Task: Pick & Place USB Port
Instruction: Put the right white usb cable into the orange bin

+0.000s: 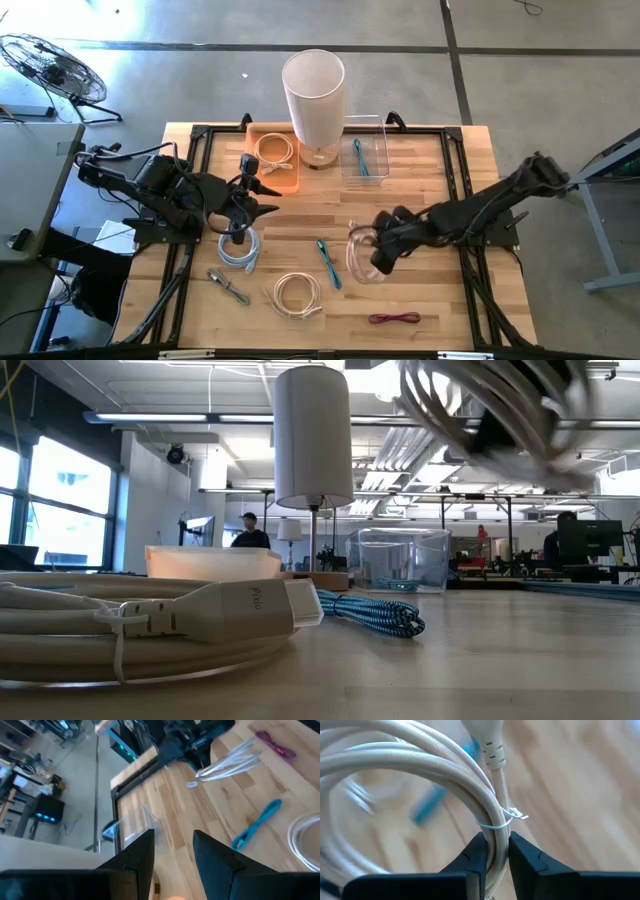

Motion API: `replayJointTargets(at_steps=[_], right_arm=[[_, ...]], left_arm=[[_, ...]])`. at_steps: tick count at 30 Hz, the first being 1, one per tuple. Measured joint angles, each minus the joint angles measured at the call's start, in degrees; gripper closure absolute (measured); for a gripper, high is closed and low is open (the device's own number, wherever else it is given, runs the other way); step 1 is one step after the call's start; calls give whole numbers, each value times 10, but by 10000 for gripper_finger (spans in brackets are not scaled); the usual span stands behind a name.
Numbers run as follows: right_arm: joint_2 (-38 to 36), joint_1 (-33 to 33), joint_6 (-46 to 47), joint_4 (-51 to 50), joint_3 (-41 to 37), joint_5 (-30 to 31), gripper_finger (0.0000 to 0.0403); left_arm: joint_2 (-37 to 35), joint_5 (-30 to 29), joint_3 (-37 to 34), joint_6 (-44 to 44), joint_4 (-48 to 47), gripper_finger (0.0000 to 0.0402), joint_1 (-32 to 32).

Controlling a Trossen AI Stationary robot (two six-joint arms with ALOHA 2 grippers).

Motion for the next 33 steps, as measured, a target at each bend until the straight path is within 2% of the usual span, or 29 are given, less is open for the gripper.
replayJointTargets(at_steps=[2,7,11,18,25,28,33], right_arm=[[-34,3,-33,54,0,22,379],[-85,10,-157,170,1,12,379],[-105,2,-229,220,1,-9,379],[-115,-34,-301,220,5,-66,379],[-114,-65,-401,196,58,-97,379],[-114,-73,-429,169,83,-99,379],[-114,-83,-465,156,105,-99,379]], left_arm=[[-1,6,0,7,10,270,0],[-1,58,0,11,50,270,0],[-1,59,0,13,93,270,0],[-1,58,0,26,146,270,0],[-1,54,0,-12,177,266,0],[-1,38,0,-27,188,246,0],[8,22,1,-54,189,181,0]])
